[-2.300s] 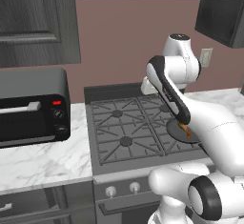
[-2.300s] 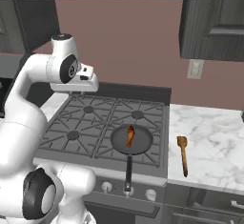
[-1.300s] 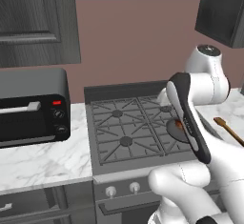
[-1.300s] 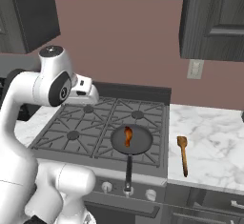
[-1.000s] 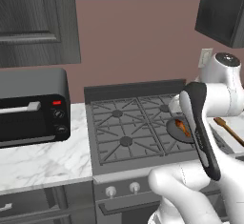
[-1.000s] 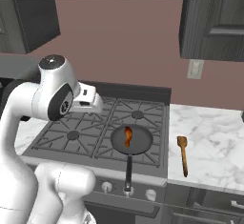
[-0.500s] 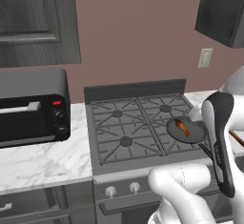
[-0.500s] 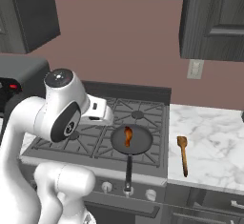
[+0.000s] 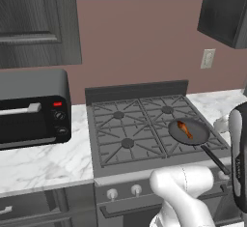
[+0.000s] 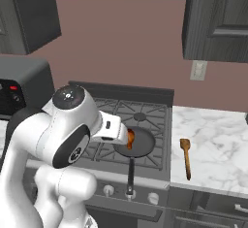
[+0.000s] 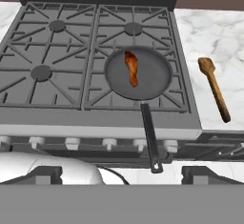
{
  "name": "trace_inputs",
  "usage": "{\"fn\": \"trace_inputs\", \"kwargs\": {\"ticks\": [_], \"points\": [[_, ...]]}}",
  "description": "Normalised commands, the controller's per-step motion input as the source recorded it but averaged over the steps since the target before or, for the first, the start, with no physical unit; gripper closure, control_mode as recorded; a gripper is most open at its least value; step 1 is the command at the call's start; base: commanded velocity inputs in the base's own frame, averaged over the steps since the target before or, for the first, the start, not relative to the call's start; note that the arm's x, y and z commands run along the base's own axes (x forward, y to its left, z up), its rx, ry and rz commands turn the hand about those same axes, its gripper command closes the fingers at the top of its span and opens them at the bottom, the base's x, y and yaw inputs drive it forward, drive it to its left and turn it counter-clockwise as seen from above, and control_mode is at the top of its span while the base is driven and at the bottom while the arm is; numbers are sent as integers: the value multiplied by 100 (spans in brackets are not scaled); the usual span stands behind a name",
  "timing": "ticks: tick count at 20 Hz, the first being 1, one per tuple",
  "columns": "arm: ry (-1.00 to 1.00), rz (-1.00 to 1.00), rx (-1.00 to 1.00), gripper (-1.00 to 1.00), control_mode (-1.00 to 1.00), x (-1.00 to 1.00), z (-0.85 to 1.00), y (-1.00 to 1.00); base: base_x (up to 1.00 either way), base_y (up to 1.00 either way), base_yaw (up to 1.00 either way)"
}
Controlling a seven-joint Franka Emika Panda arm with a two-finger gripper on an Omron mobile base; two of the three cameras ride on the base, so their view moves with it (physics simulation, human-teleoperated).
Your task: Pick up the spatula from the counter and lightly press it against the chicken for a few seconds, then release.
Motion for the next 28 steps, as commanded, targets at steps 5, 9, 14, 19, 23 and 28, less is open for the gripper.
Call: {"fn": "trace_inputs", "kwargs": {"ticks": [5,9,14,19,23,28], "points": [[-2,0,0,-100,-100,-18,0,-25,0,0,0],[-4,0,0,-100,-100,-9,0,-23,0,0,0],[0,0,0,-100,-100,-7,0,-33,0,0,0],[0,0,-1,-100,-100,-2,0,-37,0,0,0],[0,0,0,-100,-100,0,0,-35,0,0,0],[0,0,0,-100,-100,2,0,-23,0,0,0]]}}
